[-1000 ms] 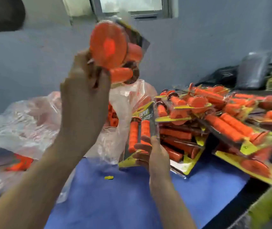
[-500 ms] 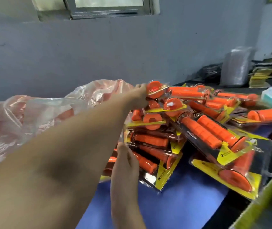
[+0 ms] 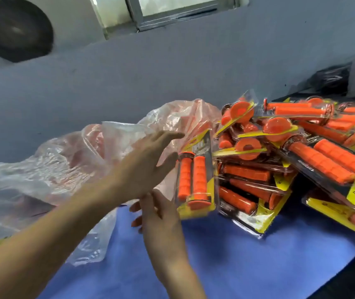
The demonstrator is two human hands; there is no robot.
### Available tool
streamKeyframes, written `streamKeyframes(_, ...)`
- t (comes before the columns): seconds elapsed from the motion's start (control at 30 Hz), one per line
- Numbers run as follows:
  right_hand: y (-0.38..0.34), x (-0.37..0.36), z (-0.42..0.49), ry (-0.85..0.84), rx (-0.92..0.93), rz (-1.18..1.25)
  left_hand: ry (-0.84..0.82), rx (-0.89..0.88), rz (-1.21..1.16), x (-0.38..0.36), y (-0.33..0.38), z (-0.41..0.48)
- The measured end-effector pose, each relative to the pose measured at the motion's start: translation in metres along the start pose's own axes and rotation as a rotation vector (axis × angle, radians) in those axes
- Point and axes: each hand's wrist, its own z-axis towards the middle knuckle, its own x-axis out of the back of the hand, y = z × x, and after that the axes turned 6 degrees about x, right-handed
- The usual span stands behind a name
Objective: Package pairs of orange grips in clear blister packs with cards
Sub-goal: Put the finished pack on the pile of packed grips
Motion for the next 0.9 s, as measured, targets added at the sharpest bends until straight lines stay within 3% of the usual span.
streamKeyframes(0.13,0.016,-0.040,-0.014,-0.207,0.052,-0.316,0.159,0.123,0.021,0.022,-0.038,-0.106)
streamKeyframes(0.23,0.033,-0.064,-0.026,-0.344,0.078,-0.504,0.292,0.325,-0.063,0.019,-0.065,-0.170)
streamKeyframes(0.37,0.050,-0.095,-0.037,-0.496,0.162,-0.728,0.351,0.557,-0.173,-0.001,-0.102,-0.231)
streamKeyframes(0.5,0.070,-0.126,-0.050,-0.707,0.196,-0.934,0.302,0.680,-0.209,-0.026,-0.127,-0.271)
streamKeyframes(0.57,0.074,-0.137,-0.053,-0.794,0.165,-1.050,0.185,0.713,-0.168,-0.030,-0.134,-0.281)
streamKeyframes(0.63,0.081,-0.147,-0.057,-0.820,0.176,-1.103,0.034,0.680,-0.049,-0.028,-0.142,-0.287)
streamKeyframes(0.73,0.084,-0.154,-0.063,-0.779,0.201,-1.085,-0.046,0.640,0.052,-0.016,-0.149,-0.290)
streamKeyframes(0.8,0.081,-0.159,-0.069,-0.731,0.236,-1.032,-0.017,0.635,0.046,-0.002,-0.155,-0.297)
streamKeyframes(0.9,0.070,-0.169,-0.081,-0.692,0.290,-0.985,0.187,0.685,-0.002,0.025,-0.163,-0.317)
